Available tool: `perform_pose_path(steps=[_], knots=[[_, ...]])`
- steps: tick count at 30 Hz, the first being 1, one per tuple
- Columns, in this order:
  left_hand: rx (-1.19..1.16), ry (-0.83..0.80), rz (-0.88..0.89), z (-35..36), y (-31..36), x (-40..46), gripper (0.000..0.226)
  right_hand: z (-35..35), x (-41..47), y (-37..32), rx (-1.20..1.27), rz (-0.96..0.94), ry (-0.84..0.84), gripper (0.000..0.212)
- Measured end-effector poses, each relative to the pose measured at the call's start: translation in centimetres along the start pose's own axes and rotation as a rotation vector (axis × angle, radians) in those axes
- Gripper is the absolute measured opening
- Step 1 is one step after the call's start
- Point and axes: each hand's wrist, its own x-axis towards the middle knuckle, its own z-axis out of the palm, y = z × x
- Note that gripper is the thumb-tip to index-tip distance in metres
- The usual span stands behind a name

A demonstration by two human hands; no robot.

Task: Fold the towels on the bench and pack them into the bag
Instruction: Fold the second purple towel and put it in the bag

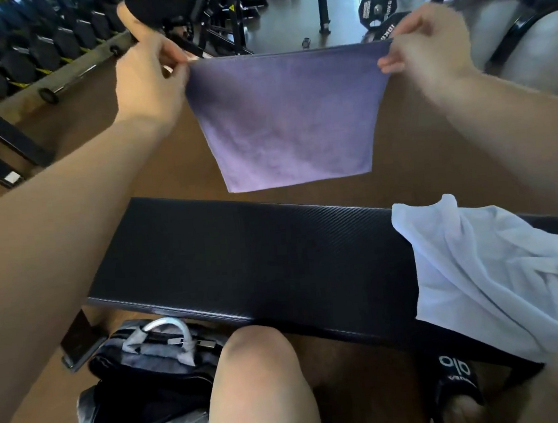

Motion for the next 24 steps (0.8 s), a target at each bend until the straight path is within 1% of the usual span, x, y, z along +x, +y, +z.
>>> perform_pose_path(steps=[2,4,6,7,9,11,12,14,17,19,21,24], knots=[[-0.033,-0.071,0.055,0.0,-0.8,-2.8,0.015,-0.9,-3.1,1.1,-0.094,-0.024,-0.049,0.018],[-0.054,-0.217,0.135,0.2,-2.4,-7.0,0.012,-1.8,-7.1,3.2,-0.231,0.027,-0.16,0.011],[-0.06,-0.39,0.195,-0.2,-4.7,-11.4,0.014,-2.5,-11.7,5.8,-0.351,0.141,-0.333,0.01],[-0.043,-0.475,0.237,-0.4,-5.9,-13.4,0.015,-2.8,-13.9,7.1,-0.458,0.156,-0.429,0.012],[0.052,-0.633,0.357,-0.7,-7.7,-17.2,0.015,-3.1,-17.7,8.9,-0.717,0.11,-0.624,0.015],[0.148,-0.753,0.492,-0.8,-8.7,-20.2,0.013,-2.8,-20.0,9.7,-0.79,0.067,-0.846,0.023],[0.194,-0.796,0.545,-0.7,-9.1,-21.4,0.011,-2.6,-20.8,9.9,-0.817,0.039,-0.925,0.025],[0.271,-0.851,0.623,-0.4,-9.9,-23.0,0.009,-2.2,-21.8,10.0,-0.855,0.001,-1.01,0.023],[0.299,-0.854,0.635,-0.5,-10.8,-23.9,0.004,-2.0,-22.8,10.3,-0.849,0.027,-1.079,0.02],[0.323,-0.859,0.65,-0.6,-11.0,-24.2,0.008,-1.9,-23.2,10.5,-0.866,0.001,-1.085,0.02],[0.345,-0.868,0.669,-0.7,-11.1,-24.4,0.005,-2.0,-23.4,10.7,-0.865,-0.026,-1.086,0.021],[0.356,-0.867,0.689,-0.9,-10.8,-24.6,0.009,-2.0,-23.7,10.7,-0.862,-0.048,-1.116,0.021]])
